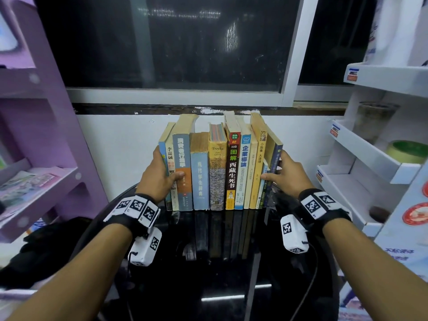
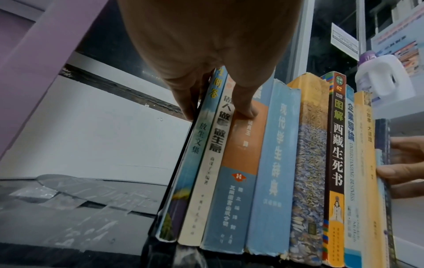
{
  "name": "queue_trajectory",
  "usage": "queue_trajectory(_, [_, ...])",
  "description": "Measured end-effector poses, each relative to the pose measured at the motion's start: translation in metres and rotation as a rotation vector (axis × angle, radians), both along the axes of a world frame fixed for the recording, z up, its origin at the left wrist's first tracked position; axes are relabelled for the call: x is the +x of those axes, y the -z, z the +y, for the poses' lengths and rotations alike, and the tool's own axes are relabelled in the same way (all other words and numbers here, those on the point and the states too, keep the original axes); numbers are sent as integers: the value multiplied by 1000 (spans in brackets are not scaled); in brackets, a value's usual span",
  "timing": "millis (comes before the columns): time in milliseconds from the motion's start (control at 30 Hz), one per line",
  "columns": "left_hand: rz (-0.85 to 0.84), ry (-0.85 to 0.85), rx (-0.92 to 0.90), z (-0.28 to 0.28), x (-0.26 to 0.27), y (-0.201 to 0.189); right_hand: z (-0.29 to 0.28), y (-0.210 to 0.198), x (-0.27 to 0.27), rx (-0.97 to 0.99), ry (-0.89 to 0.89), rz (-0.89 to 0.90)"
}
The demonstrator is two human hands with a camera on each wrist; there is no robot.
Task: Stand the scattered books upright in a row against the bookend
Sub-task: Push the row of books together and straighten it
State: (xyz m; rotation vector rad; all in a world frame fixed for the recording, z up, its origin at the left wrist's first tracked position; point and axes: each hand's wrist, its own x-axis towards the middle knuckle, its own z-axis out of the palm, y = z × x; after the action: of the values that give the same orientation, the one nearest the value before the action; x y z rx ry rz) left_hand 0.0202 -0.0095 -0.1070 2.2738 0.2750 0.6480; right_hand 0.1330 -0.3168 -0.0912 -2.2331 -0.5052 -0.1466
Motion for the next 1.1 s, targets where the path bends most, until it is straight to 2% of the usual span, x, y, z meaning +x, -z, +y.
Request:
queue_trajectory(500, [-9, -21, 28, 4, -7, 2, 15, 4, 1, -75, -14, 7])
queue_trajectory(1100, [-13, -46, 34, 5, -4, 6, 15, 9, 0, -16, -4, -12])
